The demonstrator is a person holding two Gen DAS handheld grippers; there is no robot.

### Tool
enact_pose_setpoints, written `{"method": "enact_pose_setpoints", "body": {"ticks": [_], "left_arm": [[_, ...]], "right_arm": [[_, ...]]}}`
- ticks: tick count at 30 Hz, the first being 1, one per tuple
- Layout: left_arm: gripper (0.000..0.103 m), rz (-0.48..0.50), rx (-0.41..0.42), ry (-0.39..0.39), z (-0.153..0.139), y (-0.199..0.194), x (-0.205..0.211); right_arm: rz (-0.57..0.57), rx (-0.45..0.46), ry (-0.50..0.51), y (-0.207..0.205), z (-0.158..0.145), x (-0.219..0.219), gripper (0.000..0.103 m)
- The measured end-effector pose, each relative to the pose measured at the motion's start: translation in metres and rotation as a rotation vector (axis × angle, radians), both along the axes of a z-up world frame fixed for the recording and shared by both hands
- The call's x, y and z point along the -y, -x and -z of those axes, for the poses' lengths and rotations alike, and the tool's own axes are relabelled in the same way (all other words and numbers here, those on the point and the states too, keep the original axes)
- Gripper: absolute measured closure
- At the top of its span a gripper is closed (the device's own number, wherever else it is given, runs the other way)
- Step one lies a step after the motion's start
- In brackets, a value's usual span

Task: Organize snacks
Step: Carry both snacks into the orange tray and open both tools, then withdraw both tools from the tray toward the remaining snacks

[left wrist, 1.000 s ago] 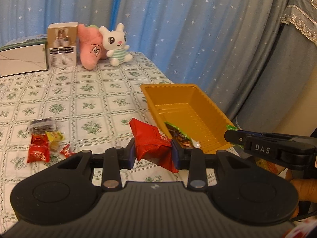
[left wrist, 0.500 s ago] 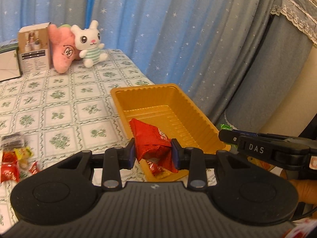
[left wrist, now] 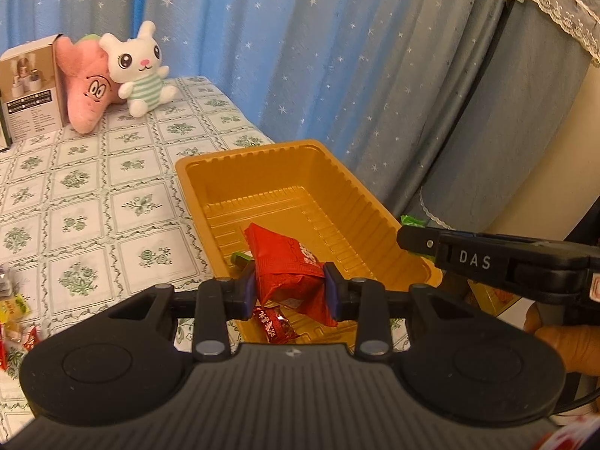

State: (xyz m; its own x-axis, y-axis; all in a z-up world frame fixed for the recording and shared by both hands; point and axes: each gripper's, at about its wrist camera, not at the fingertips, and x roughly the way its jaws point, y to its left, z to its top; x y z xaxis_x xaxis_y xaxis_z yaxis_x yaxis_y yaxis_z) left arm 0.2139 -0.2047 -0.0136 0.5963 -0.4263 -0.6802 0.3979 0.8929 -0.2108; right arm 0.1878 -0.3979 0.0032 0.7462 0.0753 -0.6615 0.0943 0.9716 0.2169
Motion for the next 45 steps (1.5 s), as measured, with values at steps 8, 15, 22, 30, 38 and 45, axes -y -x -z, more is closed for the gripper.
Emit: {"method": "enact_pose_setpoints", "body": {"ticks": [8,15,22,30,38,45], "left_arm": [[0.071,0.023,-0.018,-0.007,0.009,-0.009,0.012],[0.04,0.029,-0.019,-0.046,0.016,-0.017,0.019],[0.041,-0.014,0.002,-0.049,0.013,-0.013,-0.003],[0.041,-0.062,0.01,-0.064,0.009,-0.002,-0.025],[0.041,-0.083,0.015,-0.059,0.006,0.002,-0.033],[0.038,-0.102,0.017,-0.034,0.003,0.01,-0.042]], "right_arm": [[0.014,-0.009,-0.008,-0.006,0.008,0.007,0.082],[0.024,-0.007,-0.015,-0.009,0.008,0.01,0.082],[0.024,-0.005,-0.025,-0.008,0.007,0.012,0.082],[0.004,-0.007,-0.032,-0.008,0.007,0.005,0.082],[-0.018,-0.007,-0.107,-0.012,0.01,0.006,0.081],[0.027,0.034,-0.151,-0.003,0.0,0.019,0.044]]}}
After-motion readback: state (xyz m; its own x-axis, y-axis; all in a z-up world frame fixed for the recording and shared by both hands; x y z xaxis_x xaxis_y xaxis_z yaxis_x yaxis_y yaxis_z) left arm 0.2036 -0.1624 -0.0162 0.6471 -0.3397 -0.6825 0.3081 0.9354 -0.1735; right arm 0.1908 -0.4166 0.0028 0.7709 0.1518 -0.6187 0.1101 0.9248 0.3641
